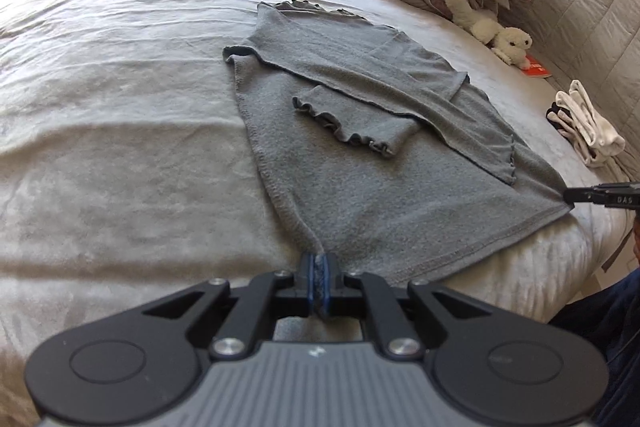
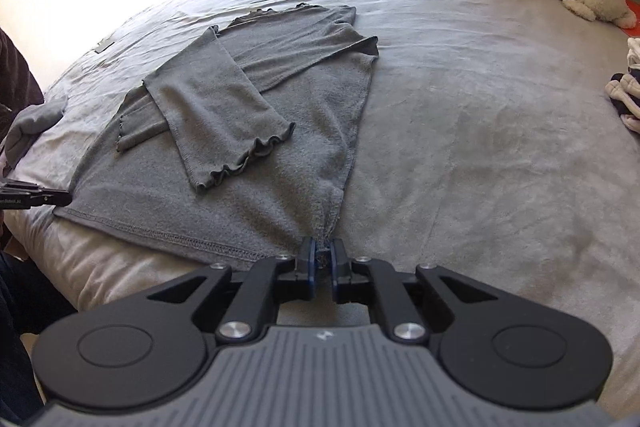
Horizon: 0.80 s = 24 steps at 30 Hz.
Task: Fold clothes
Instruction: 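Grasp the sweater hem with the left gripper while the right gripper grasps the hem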
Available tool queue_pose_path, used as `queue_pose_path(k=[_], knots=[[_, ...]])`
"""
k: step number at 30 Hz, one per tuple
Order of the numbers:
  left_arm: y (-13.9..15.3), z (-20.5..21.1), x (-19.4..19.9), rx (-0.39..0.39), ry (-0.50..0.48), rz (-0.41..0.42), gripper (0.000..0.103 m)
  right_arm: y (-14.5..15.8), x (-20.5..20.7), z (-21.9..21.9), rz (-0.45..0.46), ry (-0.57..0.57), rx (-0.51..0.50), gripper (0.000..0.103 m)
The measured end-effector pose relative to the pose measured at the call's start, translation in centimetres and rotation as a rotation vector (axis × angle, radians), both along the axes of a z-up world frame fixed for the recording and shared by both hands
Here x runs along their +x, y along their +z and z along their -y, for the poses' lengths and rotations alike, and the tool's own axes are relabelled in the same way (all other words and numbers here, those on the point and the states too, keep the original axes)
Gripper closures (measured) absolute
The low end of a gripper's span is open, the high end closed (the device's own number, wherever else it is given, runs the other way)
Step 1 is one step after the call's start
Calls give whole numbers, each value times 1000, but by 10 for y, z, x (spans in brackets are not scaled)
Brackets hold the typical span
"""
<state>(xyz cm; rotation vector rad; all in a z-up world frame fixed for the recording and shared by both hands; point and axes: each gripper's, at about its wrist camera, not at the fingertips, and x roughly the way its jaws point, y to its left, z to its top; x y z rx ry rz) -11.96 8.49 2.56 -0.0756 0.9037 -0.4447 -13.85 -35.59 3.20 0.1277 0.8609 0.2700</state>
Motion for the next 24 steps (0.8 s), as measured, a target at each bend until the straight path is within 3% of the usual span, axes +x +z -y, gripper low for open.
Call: queue_pose_path(k=[7, 10, 13, 16, 24], knots=[[2, 6, -3, 44, -1, 22, 98, -1, 5, 8, -15, -58, 38, 77], [3, 7, -3, 48, 2, 23, 98, -4, 8, 1, -34, -26, 45, 64], [3, 7, -4, 52, 3, 26, 98, -9, 9, -10, -42, 7, 12, 62], [5, 4, -4, 31, 12, 18, 98, -8, 9, -11, -23, 15, -4, 95], [14, -8, -3, -64, 54, 13, 98, 10, 4, 3, 70, -37, 86, 95]])
